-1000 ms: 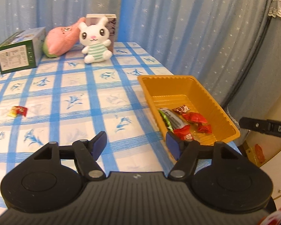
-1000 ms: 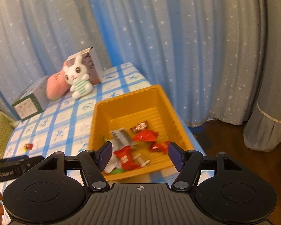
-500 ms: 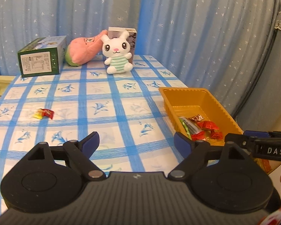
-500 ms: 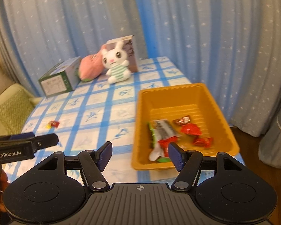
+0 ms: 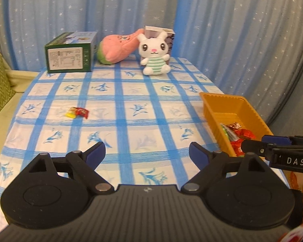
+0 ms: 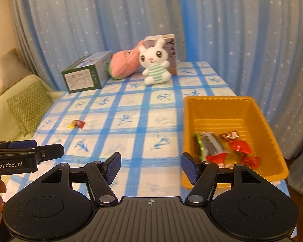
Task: Organize snacks
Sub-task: 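Withdraw both open tools from the tray toward the remaining candies on the cloth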
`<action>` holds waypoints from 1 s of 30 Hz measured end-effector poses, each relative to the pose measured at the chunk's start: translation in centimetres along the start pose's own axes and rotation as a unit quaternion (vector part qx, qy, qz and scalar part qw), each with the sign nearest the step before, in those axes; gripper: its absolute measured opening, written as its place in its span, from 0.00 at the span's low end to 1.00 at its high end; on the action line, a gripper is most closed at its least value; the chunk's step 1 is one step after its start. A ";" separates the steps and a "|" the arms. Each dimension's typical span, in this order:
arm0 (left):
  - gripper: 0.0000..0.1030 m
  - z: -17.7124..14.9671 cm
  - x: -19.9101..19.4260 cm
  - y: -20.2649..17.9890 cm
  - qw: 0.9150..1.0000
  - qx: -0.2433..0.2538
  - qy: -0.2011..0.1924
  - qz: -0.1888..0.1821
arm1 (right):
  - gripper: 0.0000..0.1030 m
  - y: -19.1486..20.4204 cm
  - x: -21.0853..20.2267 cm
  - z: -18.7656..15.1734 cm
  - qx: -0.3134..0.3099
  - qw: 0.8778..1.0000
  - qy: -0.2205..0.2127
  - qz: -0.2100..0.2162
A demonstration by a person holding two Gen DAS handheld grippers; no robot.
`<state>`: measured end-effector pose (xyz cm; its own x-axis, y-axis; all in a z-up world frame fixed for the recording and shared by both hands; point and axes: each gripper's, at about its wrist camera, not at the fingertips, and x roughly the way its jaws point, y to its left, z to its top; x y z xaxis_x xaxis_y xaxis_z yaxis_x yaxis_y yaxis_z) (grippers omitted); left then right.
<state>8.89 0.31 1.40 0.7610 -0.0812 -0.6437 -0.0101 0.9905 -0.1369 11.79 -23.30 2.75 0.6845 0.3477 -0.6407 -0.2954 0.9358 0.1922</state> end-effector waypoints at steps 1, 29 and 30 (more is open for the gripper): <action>0.86 0.0 -0.1 0.4 1.000 -0.004 0.000 0.001 | 0.64 0.4 0.2 0.0 -0.003 1.000 0.001 0.003; 0.86 0.4 1.4 10.1 0.996 -0.055 -0.002 0.070 | 0.64 7.3 8.2 0.9 -0.052 0.997 0.034 0.050; 0.86 0.4 1.8 10.3 0.996 -0.056 -0.001 0.071 | 0.64 7.4 8.6 1.0 -0.053 0.997 0.034 0.052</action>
<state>10.41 10.46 -0.84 0.7473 0.0596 -0.6618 -0.1906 0.9733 -0.1276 16.16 -13.33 -0.61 0.6011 0.4339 -0.6711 -0.4332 0.8826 0.1827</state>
